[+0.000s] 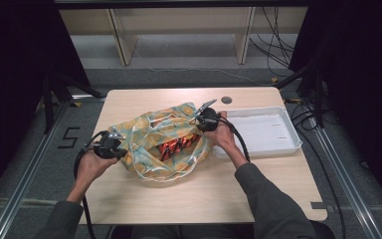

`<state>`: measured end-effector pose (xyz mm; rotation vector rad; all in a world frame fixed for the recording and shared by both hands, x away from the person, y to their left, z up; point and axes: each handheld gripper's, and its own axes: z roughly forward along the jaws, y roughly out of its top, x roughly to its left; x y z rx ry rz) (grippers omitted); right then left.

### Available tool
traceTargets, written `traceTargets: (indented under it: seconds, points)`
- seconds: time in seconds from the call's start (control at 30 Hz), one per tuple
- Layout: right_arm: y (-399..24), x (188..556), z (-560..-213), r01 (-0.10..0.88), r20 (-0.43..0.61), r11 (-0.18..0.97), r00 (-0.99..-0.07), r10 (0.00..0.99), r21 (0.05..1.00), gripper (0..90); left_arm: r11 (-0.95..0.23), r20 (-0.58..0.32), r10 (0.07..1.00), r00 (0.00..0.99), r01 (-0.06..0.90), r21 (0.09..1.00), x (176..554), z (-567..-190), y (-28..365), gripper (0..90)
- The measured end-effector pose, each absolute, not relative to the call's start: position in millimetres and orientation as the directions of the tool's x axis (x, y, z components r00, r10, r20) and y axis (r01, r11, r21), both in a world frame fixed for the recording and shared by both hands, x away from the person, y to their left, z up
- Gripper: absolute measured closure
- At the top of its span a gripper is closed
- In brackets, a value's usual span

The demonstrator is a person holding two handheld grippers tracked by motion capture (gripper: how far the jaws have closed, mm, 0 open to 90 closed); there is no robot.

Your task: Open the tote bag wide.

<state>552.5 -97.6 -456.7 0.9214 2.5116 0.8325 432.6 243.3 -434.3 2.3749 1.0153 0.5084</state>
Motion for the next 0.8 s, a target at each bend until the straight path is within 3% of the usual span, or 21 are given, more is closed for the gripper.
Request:
traceTargets:
  seconds: [0.2,0.33,0.5,0.63,0.8]
  points:
    - [-101,553,-456,0.436,-0.159,0.648,-0.742,0.652,0.624,89.9,-0.552,0.085,0.725,0.684,0.503,0.664,417,-418,220,89.7]
    - [-97,550,-455,0.489,-0.091,0.594,-0.718,0.69,0.639,89.9,-0.562,0.069,0.702,0.708,0.492,0.665,419,-422,206,89.9]
    - [-100,552,-455,0.444,-0.145,0.629,-0.733,0.665,0.639,89.9,-0.567,0.055,0.691,0.721,0.493,0.66,432,-430,190,89.9]
    - [-100,552,-452,0.471,-0.124,0.618,-0.724,0.678,0.629,89.9,-0.576,0.036,0.678,0.734,0.501,0.646,438,-438,172,89.7]
    - [-100,551,-452,0.481,-0.12,0.618,-0.721,0.682,0.622,89.9,-0.608,0.009,0.657,0.754,0.523,0.598,442,-450,153,76.0]
